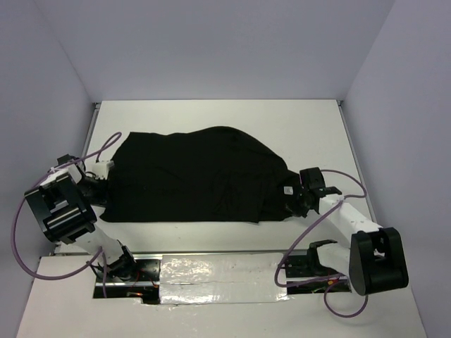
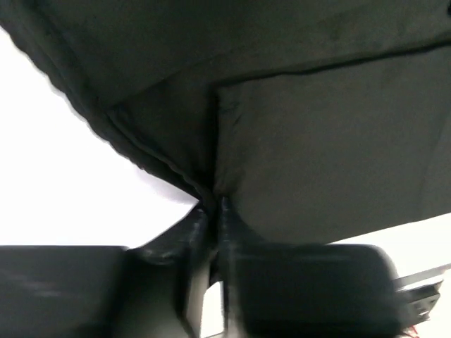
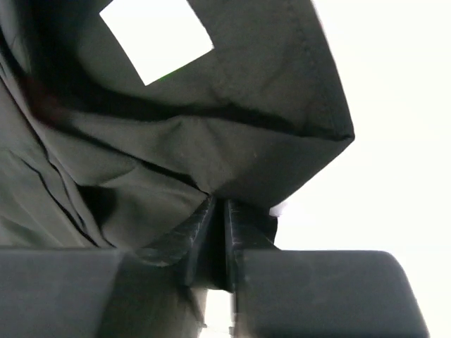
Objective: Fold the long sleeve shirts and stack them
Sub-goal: Fold the shirt
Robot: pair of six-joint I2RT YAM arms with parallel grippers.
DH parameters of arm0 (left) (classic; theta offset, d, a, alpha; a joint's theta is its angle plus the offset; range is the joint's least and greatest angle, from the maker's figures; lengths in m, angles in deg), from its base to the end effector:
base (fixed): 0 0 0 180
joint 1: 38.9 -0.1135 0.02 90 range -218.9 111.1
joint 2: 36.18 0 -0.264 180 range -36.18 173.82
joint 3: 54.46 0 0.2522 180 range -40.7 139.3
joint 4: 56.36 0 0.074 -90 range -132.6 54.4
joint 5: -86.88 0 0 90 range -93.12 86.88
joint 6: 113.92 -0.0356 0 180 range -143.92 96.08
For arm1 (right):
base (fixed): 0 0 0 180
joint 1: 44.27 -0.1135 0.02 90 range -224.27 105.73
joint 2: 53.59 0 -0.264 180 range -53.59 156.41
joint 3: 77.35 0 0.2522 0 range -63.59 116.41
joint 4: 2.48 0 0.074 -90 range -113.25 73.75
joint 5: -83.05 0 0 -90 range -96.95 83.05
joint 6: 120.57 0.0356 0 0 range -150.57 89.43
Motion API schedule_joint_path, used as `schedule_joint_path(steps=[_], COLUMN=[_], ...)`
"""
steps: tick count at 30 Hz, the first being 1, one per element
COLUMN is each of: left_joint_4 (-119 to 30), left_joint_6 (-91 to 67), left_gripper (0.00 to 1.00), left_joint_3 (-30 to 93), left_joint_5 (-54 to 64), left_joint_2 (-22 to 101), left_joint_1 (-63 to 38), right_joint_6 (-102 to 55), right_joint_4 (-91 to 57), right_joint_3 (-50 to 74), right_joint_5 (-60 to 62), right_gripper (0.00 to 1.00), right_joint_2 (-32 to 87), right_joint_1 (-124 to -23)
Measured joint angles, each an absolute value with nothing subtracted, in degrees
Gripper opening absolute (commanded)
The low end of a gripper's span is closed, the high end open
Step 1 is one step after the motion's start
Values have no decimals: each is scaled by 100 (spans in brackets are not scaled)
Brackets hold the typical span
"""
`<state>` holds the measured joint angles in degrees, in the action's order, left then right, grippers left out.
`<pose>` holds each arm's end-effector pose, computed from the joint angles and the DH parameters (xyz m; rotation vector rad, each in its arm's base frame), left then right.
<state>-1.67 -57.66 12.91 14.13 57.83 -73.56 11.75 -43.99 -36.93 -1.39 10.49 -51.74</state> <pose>0.2365 0.1506 0.1570 0.0098 2.8391 -0.2352 0.1796 0.0270 0.1504 0.7996 2.6462 0.3779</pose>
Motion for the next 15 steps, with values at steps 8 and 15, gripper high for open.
schedule_joint_path(steps=[8, 15], left_joint_4=[-237, -43], left_joint_6=[-5858, -6059], left_gripper=[0, 55], left_joint_3=[1125, 887], left_joint_5=[1490, 1311], left_joint_2=[5596, 5324], left_joint_1=[-7402, -7500], right_joint_6=[1280, 1547], right_joint_4=[-4338, -5011], right_joint_3=[-4084, -4377], right_joint_5=[-178, -320], right_gripper=[0, 19], right_joint_2=[299, -1550], right_joint_1=[-5160, -5163])
